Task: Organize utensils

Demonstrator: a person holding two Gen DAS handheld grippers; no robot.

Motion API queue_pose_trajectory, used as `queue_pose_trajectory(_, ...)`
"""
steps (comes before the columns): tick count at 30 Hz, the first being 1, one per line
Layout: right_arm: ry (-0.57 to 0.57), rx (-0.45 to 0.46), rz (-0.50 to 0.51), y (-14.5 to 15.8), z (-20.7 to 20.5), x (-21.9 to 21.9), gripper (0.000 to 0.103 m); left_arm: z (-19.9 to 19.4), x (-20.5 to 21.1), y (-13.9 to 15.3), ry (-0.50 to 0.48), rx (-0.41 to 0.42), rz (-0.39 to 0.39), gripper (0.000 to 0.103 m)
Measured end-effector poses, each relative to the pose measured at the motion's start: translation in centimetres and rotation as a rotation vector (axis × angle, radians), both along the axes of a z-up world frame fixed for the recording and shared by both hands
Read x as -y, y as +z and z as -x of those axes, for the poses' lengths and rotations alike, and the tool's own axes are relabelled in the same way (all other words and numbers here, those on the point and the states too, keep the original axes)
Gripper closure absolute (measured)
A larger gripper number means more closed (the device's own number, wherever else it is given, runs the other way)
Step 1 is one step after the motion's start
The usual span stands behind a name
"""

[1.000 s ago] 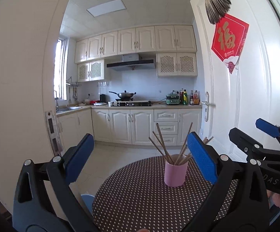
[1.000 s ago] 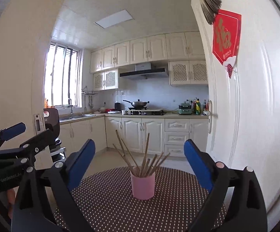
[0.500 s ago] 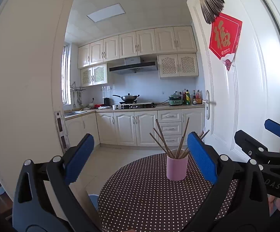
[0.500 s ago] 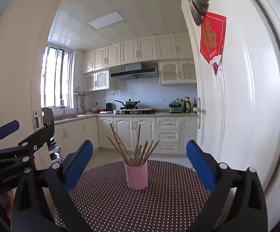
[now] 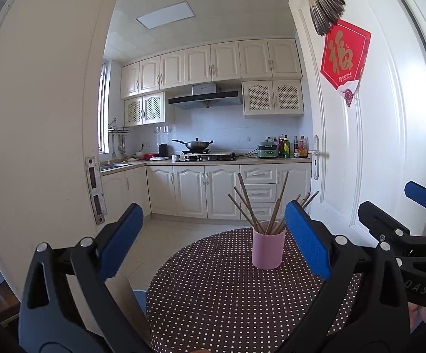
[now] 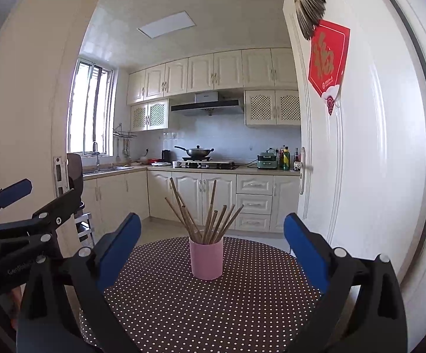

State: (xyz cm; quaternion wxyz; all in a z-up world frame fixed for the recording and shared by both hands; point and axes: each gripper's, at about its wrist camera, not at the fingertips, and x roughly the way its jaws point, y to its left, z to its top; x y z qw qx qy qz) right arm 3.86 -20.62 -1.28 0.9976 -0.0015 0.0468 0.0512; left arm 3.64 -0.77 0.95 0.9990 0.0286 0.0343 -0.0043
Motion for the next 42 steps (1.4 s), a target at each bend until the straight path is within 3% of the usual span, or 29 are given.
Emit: queue_pose_trajectory(42,0.018,-0.025,0.002,-0.7,-1.3,0.1,0.008,-1.2,0.1,-0.6,0.011,-0.016,0.009,0.008)
